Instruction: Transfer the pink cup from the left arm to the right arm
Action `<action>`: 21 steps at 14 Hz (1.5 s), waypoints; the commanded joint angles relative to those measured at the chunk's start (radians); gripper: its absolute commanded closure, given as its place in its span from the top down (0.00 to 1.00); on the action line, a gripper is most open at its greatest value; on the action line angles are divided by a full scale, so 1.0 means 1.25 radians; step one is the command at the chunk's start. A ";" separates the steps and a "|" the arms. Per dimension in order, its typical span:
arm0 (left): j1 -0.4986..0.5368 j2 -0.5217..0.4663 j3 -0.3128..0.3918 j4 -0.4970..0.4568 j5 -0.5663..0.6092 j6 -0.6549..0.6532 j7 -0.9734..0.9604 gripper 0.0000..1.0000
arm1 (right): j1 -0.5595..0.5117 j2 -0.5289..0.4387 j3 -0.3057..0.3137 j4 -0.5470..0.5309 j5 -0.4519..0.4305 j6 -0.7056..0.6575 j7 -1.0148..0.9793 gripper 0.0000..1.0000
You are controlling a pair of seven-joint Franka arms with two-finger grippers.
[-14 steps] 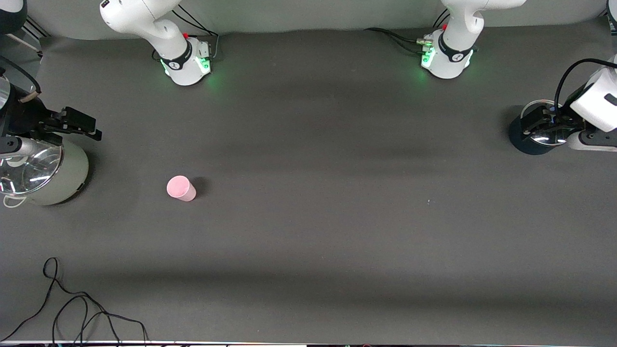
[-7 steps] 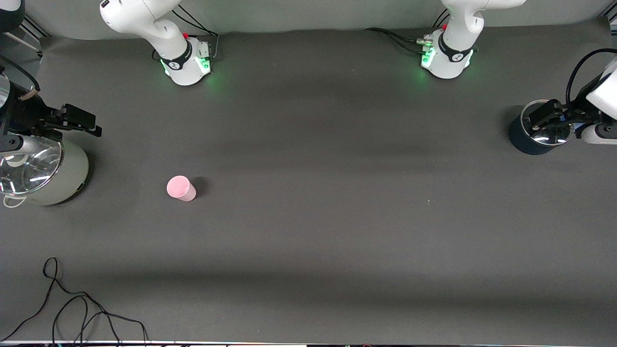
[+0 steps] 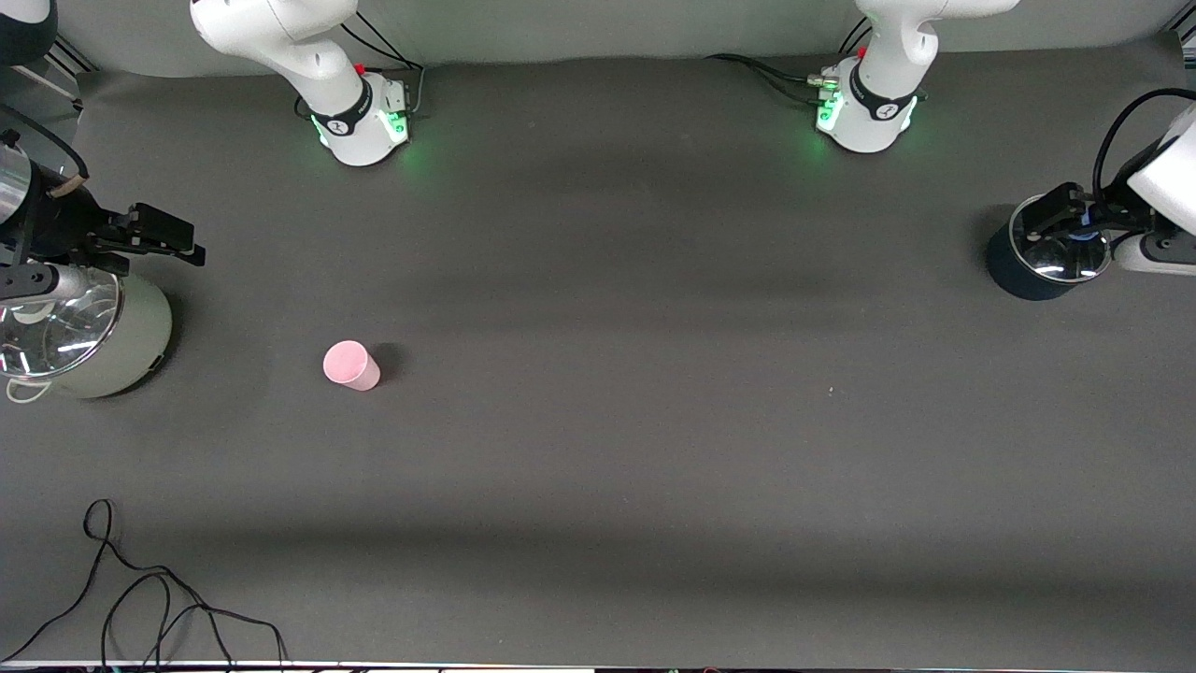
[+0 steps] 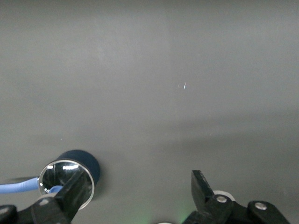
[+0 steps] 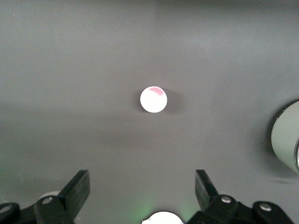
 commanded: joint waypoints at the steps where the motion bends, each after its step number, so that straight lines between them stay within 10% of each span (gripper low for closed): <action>1: 0.009 -0.011 -0.002 0.006 -0.007 -0.026 0.023 0.99 | -0.121 -0.022 0.123 0.001 -0.019 -0.015 0.019 1.00; 4: 0.009 -0.010 -0.003 0.004 -0.007 -0.027 0.018 0.99 | -0.234 -0.053 0.228 -0.030 -0.019 -0.012 0.019 1.00; 21: 0.008 0.011 -0.004 0.028 -0.008 -0.034 0.023 0.99 | -0.178 -0.043 0.196 -0.034 -0.048 -0.003 0.019 1.00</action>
